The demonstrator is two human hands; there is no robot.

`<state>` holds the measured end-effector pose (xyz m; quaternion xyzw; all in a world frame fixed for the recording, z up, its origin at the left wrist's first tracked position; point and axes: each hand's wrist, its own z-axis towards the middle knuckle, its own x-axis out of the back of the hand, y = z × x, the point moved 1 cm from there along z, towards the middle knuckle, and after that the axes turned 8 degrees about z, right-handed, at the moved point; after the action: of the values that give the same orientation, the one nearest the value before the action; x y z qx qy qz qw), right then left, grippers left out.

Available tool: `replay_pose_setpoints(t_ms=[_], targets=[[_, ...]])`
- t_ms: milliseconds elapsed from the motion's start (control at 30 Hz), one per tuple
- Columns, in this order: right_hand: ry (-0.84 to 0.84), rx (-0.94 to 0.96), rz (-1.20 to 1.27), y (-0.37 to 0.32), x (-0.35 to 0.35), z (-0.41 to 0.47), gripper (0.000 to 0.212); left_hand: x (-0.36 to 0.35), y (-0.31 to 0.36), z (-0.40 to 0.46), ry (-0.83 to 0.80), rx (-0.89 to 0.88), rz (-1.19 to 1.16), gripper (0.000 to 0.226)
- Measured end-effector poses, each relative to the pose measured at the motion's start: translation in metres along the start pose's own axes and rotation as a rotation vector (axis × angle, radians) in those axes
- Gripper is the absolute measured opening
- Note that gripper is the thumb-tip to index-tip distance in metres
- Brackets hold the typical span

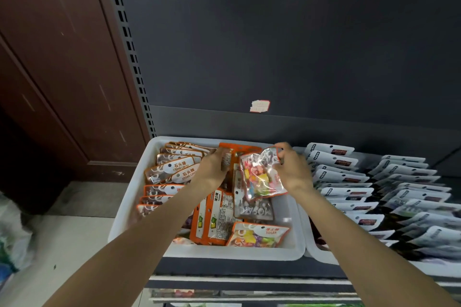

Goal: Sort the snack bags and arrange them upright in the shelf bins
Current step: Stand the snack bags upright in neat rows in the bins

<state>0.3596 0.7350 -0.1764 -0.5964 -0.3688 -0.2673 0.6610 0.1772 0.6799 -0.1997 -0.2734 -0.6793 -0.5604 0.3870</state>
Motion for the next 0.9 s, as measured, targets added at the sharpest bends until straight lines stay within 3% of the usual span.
replay_pose_setpoints(t_ms=[133,267,500,700,900], targets=[[0.125,0.077,-0.142,-0.008,0.014,-0.001,0.031,0.001,-0.002,0.005,0.071,-0.073,0.215,0.055],[0.131,0.094,-0.159,-0.012,0.018,-0.002,0.019,0.002,-0.003,0.018,0.008,-0.124,0.363,0.061],[0.090,0.093,-0.191,-0.013,0.028,-0.002,0.013,0.006,-0.002,0.031,0.022,-0.206,0.523,0.040],[0.108,0.102,-0.241,-0.020,0.033,-0.003,0.017,0.010,0.003,0.027,-0.034,-0.256,0.470,0.012],[0.148,0.161,-0.276,-0.033,0.050,-0.003,0.023,0.010,-0.004,0.007,-0.135,-0.321,0.387,0.021]])
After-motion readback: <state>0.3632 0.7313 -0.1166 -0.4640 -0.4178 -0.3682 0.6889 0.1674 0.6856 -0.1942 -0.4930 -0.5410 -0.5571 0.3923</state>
